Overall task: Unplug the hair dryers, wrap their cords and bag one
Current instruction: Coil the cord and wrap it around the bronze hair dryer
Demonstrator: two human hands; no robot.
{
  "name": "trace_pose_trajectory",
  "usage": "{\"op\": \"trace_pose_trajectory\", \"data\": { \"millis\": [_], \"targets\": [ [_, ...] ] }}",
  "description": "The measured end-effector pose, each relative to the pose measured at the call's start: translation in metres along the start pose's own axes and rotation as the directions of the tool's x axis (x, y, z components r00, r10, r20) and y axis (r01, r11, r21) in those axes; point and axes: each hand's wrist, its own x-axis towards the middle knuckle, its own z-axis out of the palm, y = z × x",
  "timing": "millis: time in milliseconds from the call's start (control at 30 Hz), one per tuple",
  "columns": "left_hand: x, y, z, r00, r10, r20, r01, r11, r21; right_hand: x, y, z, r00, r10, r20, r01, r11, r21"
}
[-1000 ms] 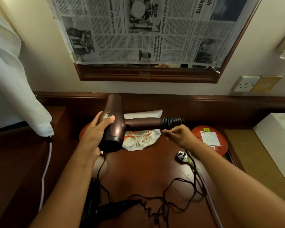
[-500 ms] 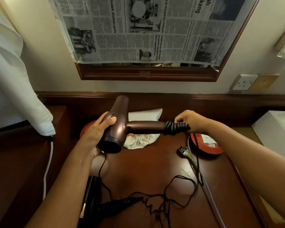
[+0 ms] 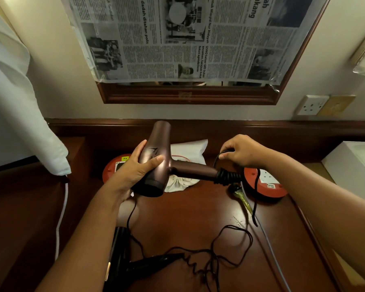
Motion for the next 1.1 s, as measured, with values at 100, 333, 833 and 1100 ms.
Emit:
{"op": "trace_pose_trajectory", "data": {
  "millis": [100,333,833,1100],
  "targets": [
    [0.001,-0.005,0.003,0.999,0.018,-0.035,-0.018,1.0,-0.02,-0.005,-0.002,-0.001,0.999,-0.002,-0.049,0.003,1.0,0.016],
    [0.005,-0.017,0.003,0.989,0.048,-0.142,-0.046,0.999,0.015,-0.023,-0.019,-0.002,0.992,-0.014,-0.127,0.012,1.0,-0.019],
    [-0.002,-0.029,0.015,0.914,0.191,-0.357,-0.195,0.981,0.028,-0.059,-0.045,0.084,0.896,0.074,-0.438,-0.064,0.997,0.038],
    [-0.005,-0.032,0.024,0.908,0.142,-0.394,-0.201,0.973,-0.111,-0.072,-0.058,0.119,0.802,0.285,-0.526,-0.011,0.886,0.463]
  ]
}}
